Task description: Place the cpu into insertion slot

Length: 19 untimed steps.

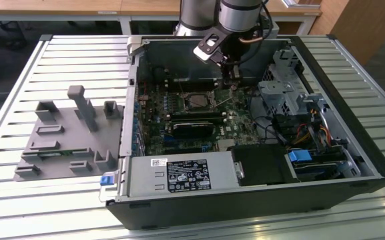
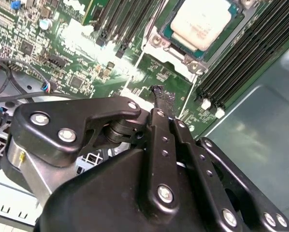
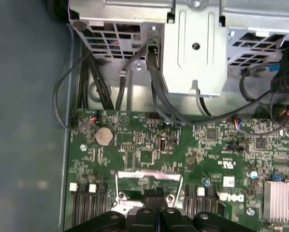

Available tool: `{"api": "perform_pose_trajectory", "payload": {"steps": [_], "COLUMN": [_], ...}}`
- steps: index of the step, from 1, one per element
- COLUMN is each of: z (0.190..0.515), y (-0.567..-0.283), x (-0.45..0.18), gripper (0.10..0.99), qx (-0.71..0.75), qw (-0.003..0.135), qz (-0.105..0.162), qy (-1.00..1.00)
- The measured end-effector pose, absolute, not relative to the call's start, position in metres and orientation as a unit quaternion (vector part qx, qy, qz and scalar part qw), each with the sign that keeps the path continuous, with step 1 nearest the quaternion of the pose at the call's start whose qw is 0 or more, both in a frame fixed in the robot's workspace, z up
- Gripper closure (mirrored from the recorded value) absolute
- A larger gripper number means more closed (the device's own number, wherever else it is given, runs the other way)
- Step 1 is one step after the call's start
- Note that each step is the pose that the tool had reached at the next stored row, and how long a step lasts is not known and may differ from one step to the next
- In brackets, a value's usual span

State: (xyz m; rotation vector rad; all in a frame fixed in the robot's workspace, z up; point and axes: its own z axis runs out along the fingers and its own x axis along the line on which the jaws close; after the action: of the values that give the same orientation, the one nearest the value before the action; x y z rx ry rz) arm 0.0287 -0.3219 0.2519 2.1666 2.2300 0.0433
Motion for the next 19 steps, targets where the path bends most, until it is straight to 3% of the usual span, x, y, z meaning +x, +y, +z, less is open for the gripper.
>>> {"api": "perform_pose_trajectory", "payload": {"steps": [19], "z": [0.25], "y": [-0.317], "x": [0.048], "gripper": [0.973], "qx": [0.697], "qw": [0.014], "qz": [0.012], "qy": [0.717]}}
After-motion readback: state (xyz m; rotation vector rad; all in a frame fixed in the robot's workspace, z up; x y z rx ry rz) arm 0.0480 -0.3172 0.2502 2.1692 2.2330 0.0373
